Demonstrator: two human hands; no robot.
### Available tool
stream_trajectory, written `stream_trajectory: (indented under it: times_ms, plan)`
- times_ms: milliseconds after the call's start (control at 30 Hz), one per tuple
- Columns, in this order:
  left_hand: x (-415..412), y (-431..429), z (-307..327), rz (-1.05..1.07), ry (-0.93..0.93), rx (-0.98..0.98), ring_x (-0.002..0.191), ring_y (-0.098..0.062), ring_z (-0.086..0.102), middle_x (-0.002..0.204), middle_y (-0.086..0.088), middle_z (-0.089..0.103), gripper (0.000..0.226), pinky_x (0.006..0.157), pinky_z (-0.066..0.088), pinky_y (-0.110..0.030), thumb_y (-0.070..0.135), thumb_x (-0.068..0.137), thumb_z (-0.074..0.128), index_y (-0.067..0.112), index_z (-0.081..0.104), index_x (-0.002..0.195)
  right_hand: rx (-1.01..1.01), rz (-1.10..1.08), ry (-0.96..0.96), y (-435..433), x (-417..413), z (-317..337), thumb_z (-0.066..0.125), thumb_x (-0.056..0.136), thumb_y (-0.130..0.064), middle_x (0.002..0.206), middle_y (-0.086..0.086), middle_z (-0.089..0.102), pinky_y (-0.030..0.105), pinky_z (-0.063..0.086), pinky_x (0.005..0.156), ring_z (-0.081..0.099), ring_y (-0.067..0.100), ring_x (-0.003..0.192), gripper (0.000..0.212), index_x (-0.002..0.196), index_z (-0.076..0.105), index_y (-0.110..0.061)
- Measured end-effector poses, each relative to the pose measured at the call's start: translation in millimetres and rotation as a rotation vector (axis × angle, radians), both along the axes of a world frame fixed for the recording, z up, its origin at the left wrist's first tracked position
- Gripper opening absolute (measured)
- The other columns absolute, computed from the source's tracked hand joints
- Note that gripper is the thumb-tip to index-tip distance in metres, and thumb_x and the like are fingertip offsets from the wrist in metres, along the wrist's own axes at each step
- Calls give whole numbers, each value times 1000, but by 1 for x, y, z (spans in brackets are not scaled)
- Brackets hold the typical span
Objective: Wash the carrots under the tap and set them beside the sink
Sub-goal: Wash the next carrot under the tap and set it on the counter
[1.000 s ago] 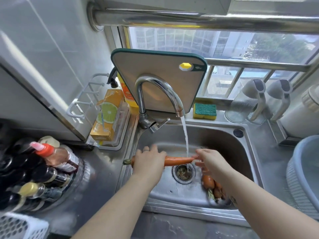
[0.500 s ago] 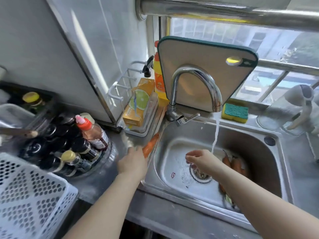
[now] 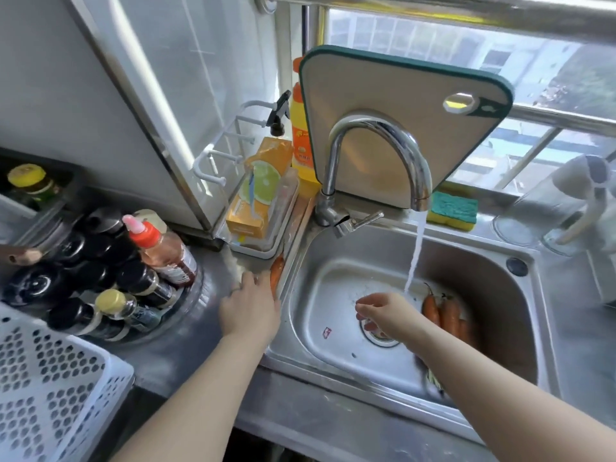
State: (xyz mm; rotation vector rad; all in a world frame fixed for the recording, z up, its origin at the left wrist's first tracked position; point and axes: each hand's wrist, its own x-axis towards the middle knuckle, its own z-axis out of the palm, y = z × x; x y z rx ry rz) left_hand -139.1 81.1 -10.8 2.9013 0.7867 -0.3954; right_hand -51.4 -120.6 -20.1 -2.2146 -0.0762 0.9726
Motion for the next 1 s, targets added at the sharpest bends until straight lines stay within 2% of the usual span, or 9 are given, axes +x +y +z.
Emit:
stream_trajectory:
  times_ms: [133,233,300,367,433,500,600,733,1000]
  plan:
    - [25,-38,4,-249,-98,-18,120,-24,46,138,-1,39,46,94,37,-34,36,95,42,26,33,139,-91,-3,16,-34,4,-20,55,92,-20,94,20,70,17,40,51,56,19,73,29,104,66,4]
    - [38,-74,-4,-380,10,-218,121,-20,50,141,4,39,44,95,37,-34,36,97,41,29,34,140,-280,-6,8,-74,10,-49,57,89,-32,121,15,64,25,44,88,60,24,109,34,112,68,-11]
    - [42,-91,-15,-392,119,-317,124,-18,48,142,8,40,45,97,36,-33,37,96,42,30,35,140,-428,-4,-96,-98,13,-75,56,82,-41,157,14,20,32,17,115,14,30,146,57,137,47,-27]
    - [44,-101,-26,-392,202,-364,124,-17,48,140,8,43,45,98,37,-35,39,95,43,32,37,139,-453,-79,-154,-113,16,-93,47,85,-40,161,3,-9,39,11,117,-4,33,147,74,148,8,-41]
    - [46,-106,-34,-384,243,-383,123,-16,49,137,8,45,44,98,40,-36,40,95,44,33,38,137,-473,-191,-184,-123,24,-100,36,92,-44,153,11,22,44,33,105,33,38,136,62,145,6,-38]
    - [50,-110,-38,-377,245,-389,122,-15,49,135,9,46,42,95,41,-35,41,95,44,34,39,136,-571,-246,-151,-133,32,-106,43,93,-41,139,15,38,44,43,95,48,36,121,59,144,19,-21]
    - [55,-113,-39,-362,214,-401,118,-14,50,134,10,46,40,91,41,-33,39,96,43,35,39,136,-622,-298,-26,-146,38,-119,54,90,-37,138,15,40,44,42,97,47,35,122,67,143,23,-10]
    - [58,-115,-39,-344,160,-408,114,-11,51,131,12,48,38,87,40,-29,38,96,43,34,41,134,-621,-326,25,-151,37,-136,50,92,-38,130,16,52,39,43,86,55,34,114,63,139,24,-4]
    - [57,-110,-43,-290,132,-439,109,-11,54,127,14,51,37,81,40,-27,37,96,44,35,43,132,-601,-368,46,-153,40,-144,44,96,-39,126,18,55,41,43,88,54,37,113,55,133,33,0]
